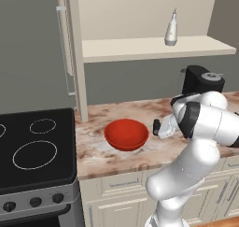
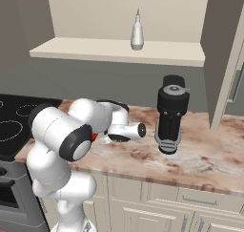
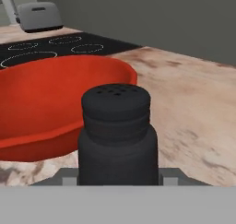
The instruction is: Retrieve the bottle and the shaker from the cabinet and place them next to the mixing bowl on the counter. Then add garlic from the fridge to the mixing bowl.
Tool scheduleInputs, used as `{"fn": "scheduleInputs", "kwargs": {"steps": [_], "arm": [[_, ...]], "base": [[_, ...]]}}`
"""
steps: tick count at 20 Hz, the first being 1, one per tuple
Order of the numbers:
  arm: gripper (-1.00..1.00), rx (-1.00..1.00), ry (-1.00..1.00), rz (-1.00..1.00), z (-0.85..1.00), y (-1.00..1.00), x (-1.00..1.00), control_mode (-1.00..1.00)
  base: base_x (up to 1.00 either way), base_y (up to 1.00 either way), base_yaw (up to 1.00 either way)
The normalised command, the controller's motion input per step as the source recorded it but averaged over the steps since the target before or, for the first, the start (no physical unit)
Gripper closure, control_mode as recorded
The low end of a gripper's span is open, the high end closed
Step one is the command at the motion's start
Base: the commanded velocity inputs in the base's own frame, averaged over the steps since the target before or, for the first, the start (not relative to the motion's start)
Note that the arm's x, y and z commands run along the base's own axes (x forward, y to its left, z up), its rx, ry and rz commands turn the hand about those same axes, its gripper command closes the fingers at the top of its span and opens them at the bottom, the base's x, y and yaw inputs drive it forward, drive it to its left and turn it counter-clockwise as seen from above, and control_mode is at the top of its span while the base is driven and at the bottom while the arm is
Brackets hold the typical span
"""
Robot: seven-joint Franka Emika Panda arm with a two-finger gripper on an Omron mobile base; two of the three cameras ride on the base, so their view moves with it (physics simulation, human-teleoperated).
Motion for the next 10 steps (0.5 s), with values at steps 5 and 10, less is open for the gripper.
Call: {"fn": "scheduleInputs", "kwargs": {"steps": [5,10], "arm": [[1.00,0.08,0.00,0.00,-0.01,0.08,0.00,-1.00],[1.00,0.02,0.00,0.00,0.00,0.14,0.00,-1.00]], "base": [[0.00,0.00,0.00],[0.00,0.00,0.00]]}}
